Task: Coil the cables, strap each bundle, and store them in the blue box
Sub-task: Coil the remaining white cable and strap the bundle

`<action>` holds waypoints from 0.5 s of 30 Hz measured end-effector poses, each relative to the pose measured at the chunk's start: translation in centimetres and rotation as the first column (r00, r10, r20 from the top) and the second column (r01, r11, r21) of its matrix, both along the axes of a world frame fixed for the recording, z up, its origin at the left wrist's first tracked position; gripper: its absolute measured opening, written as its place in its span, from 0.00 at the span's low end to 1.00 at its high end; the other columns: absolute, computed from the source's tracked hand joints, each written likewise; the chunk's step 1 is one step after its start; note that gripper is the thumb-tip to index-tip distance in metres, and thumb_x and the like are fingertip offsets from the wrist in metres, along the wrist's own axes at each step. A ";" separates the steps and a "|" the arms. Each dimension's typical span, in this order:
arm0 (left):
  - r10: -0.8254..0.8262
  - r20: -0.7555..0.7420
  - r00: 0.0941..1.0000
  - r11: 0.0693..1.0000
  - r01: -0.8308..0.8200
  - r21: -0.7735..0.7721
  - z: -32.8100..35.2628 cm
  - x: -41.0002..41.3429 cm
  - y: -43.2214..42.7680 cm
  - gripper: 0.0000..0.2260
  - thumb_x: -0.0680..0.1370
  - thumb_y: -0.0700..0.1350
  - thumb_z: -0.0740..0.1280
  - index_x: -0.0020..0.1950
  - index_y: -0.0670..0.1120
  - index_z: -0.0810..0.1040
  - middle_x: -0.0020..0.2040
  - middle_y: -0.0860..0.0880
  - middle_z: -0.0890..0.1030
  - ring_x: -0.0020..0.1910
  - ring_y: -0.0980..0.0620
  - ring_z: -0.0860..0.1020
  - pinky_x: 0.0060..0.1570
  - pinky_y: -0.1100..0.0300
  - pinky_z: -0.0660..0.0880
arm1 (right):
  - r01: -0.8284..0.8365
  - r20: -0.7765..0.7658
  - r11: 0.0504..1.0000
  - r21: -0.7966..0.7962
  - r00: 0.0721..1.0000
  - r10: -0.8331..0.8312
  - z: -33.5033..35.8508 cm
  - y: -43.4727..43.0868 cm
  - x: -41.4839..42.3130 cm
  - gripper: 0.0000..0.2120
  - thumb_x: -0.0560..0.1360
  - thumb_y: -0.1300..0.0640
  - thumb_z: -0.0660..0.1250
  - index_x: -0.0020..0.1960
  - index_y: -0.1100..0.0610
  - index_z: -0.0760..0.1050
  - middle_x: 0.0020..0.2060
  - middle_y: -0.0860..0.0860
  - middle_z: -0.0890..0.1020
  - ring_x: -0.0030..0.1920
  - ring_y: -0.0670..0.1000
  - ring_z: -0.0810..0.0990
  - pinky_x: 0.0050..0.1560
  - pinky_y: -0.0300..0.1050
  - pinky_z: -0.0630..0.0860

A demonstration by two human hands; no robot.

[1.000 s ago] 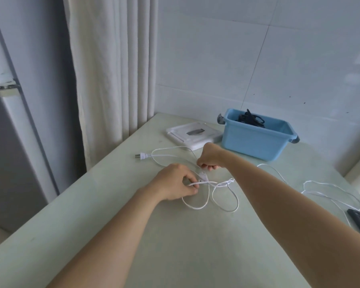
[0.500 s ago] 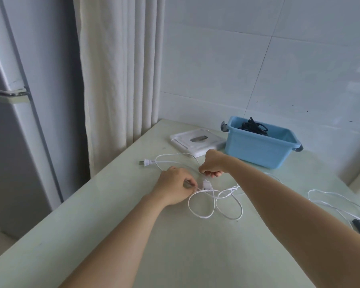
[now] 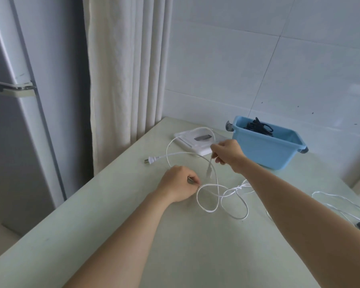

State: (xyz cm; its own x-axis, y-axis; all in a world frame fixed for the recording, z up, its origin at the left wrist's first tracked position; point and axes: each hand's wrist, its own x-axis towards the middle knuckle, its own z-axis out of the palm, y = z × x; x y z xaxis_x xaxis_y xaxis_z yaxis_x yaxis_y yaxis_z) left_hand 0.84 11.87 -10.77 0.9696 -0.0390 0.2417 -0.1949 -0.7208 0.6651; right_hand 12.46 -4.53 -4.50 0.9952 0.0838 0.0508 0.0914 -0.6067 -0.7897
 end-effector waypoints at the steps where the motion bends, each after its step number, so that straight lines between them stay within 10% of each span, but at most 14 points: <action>1: 0.006 0.009 1.000 1.000 -0.007 0.018 0.1 -0.1 -0.1 0.04 0.73 0.48 0.72 0.45 0.53 0.87 0.48 0.57 0.85 0.51 0.55 0.80 0.57 0.58 0.76 | 0.002 0.069 0.996 0.093 0.998 -0.008 0.7 -0.3 -0.5 0.09 0.71 0.61 0.63 0.39 0.66 0.79 0.33 0.55 0.85 0.27 0.51 0.75 0.27 0.41 0.70; 7: 0.065 0.071 0.995 0.988 -0.054 -0.143 0.7 -0.3 -0.6 0.09 0.73 0.43 0.69 0.48 0.54 0.85 0.49 0.58 0.85 0.51 0.56 0.80 0.59 0.57 0.74 | -0.058 0.308 0.878 0.475 0.946 -0.104 5.1 -0.7 -4.0 0.04 0.73 0.67 0.60 0.40 0.62 0.72 0.33 0.59 0.85 0.24 0.54 0.77 0.24 0.42 0.72; 15: 0.258 0.520 0.814 0.926 -0.054 -0.374 2.0 -0.8 -2.3 0.12 0.70 0.36 0.69 0.50 0.48 0.76 0.48 0.54 0.76 0.45 0.56 0.75 0.45 0.66 0.71 | -0.273 0.257 0.901 0.336 0.947 0.191 6.6 -6.0 -7.6 0.08 0.78 0.65 0.66 0.47 0.57 0.82 0.32 0.49 0.81 0.31 0.46 0.72 0.35 0.38 0.69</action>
State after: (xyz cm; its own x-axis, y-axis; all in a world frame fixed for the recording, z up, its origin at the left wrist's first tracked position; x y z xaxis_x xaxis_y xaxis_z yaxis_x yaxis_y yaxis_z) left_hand 0.08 9.62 -8.82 0.6520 0.2807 0.7043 -0.5038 -0.5338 0.6792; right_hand 4.82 -10.57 2.05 0.9113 0.2455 0.3305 0.3848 -0.2227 -0.8957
